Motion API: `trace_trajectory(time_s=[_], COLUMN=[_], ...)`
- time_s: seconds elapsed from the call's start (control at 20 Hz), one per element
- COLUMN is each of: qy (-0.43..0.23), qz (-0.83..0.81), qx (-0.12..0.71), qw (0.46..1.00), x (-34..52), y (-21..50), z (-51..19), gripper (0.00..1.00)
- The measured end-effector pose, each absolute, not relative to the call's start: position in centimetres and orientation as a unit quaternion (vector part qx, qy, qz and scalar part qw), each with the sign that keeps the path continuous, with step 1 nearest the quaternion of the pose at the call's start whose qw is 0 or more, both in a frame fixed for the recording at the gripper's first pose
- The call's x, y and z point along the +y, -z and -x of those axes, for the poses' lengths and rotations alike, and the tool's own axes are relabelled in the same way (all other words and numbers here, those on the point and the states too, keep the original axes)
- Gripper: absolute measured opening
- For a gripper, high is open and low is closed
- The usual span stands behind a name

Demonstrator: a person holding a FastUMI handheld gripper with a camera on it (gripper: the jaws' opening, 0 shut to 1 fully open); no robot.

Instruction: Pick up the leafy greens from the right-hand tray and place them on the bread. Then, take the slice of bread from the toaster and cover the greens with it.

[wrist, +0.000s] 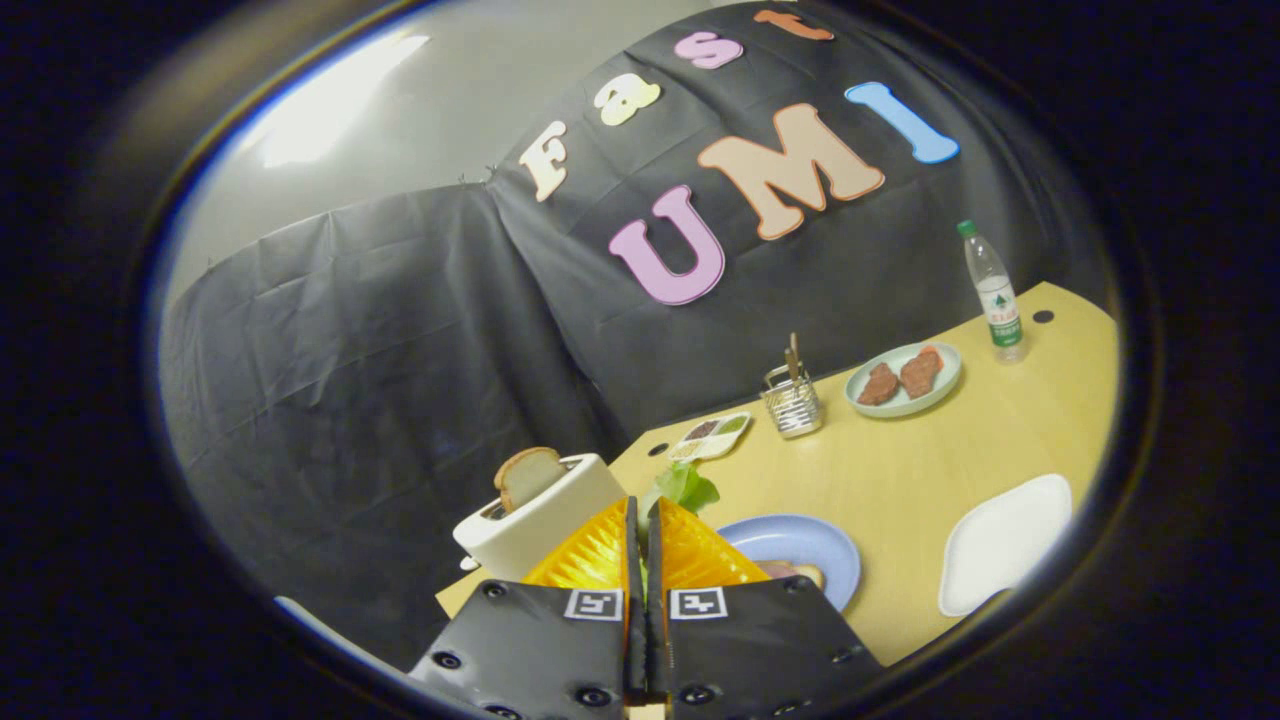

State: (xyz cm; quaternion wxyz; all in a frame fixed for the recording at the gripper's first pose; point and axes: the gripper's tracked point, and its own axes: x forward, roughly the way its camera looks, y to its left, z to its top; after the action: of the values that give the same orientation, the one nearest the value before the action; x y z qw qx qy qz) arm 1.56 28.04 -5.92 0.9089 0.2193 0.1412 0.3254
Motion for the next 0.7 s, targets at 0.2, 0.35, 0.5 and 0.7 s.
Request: trace_trajectory(time_s=[0.2,0.35,0.5,0.7], qy=[-0.321,-0.292,-0.231,-0.192], qz=[-0.217,-0.192,-0.147,-0.102], qx=[0.166,0.206,0.231,0.255], qw=[0.907,0.914,0.934,0.942], x=[30.1,29.7,27.0,24.8], y=[7.9,11.6,14.5,16.8], z=[-2.0,-3.0,-4.5,-4.9], gripper=[0.04,0.04,0.04,0.04])
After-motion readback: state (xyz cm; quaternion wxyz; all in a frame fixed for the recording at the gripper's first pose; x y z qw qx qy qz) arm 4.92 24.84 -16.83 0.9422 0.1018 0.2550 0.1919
